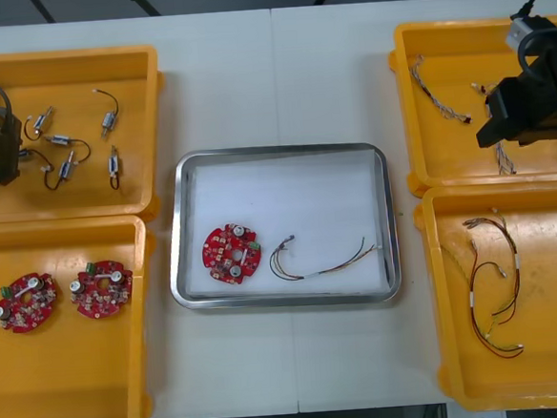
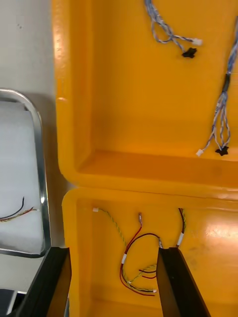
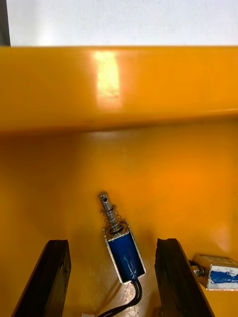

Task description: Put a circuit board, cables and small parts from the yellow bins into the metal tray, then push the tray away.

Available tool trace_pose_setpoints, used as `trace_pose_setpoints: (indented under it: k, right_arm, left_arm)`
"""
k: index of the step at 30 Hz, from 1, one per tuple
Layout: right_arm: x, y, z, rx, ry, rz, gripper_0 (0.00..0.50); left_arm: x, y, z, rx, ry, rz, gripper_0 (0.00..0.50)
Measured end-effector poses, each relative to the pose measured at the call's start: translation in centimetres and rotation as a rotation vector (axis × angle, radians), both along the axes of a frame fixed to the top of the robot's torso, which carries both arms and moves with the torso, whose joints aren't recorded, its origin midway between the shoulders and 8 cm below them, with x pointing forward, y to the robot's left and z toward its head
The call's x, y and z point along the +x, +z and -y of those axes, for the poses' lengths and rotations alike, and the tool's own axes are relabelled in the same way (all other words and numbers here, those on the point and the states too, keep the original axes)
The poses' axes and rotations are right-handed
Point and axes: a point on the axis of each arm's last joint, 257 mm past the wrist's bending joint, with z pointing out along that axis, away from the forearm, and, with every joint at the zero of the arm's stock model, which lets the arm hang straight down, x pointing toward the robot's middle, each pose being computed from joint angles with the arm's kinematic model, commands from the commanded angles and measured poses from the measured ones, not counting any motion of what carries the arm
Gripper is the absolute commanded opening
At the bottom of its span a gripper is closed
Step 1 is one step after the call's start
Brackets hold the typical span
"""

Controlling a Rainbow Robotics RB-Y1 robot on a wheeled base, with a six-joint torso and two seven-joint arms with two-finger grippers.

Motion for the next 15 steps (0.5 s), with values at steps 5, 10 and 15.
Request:
trace_pose_setpoints:
  k: [5,10,15]
  right_arm:
    - [0.5,0.6,2.2,0.054,-0.079,-0.006,0.5]
    - [0.8,0.5,4.6,0.043,-0.075,-0.028,0.5]
    - [1.2,0.3,6.9,0.047,-0.089,-0.04,0.5]
  left_arm:
    - [0.0,-0.2,-0.4,-0.002,0.01,0.004,0.5]
    - [0.3,-0.2,-0.1,-0.005,0.004,0.012,0.5]
    - [0.5,-0.3,0.3,-0.008,-0.003,0.017,0.5]
